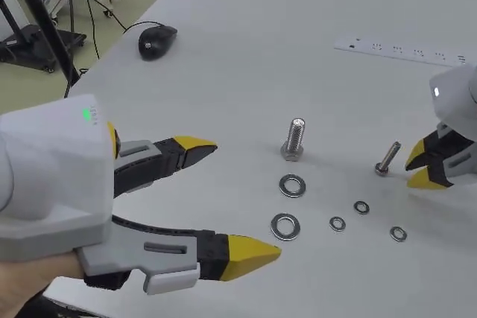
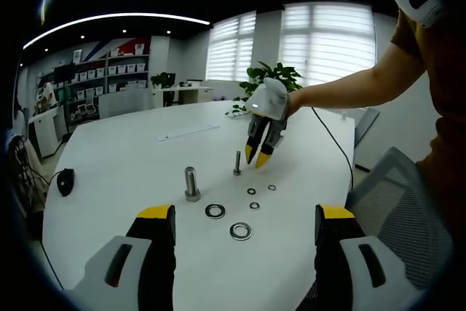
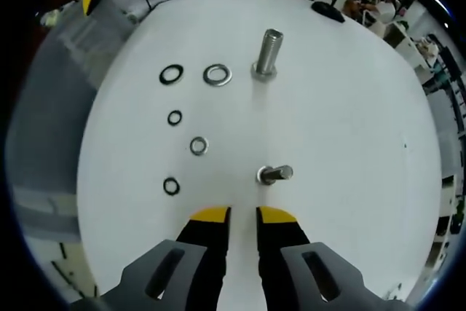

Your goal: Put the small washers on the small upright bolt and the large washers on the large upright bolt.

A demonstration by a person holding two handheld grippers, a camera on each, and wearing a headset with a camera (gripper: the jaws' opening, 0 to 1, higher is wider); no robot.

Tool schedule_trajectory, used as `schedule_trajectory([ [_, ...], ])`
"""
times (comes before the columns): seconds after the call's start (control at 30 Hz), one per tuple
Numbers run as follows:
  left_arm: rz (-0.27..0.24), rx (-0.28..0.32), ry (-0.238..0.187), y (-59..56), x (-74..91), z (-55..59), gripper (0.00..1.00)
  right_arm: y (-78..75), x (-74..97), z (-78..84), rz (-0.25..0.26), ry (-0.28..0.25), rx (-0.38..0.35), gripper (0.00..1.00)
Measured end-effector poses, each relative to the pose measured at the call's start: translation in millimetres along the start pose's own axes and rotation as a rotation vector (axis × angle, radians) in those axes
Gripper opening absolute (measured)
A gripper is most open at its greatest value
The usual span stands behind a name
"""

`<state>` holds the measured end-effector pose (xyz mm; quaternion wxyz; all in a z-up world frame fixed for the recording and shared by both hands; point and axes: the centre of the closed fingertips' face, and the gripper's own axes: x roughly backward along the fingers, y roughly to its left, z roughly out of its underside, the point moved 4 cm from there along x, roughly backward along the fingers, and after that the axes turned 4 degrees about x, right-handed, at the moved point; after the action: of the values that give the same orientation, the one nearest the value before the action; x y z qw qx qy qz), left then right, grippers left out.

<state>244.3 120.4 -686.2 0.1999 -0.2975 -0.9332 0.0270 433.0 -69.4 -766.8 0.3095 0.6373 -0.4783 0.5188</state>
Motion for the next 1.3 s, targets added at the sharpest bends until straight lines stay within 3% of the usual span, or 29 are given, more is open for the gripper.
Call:
schedule_trajectory([
  [0.33,0.001,-0.024,-0.003,-11.1,3.8,-4.1,0.77,29.3,4.7,-5.1,-0.011,-0.023,-0.002,0.14],
  [0.67,-0.004,-0.044,-0.004,-20.5,7.2,-6.5,0.77,58.1,-5.1,-16.0,-0.059,-0.033,0.021,0.15],
  [0.87,-0.006,-0.048,-0.007,-23.0,8.1,-7.1,0.77,64.1,-12.7,-18.2,-0.077,-0.023,0.040,0.16],
  [1.3,-0.010,-0.047,-0.029,-24.1,8.6,-12.4,0.77,59.9,-20.2,-13.9,-0.093,-0.001,0.054,0.18],
])
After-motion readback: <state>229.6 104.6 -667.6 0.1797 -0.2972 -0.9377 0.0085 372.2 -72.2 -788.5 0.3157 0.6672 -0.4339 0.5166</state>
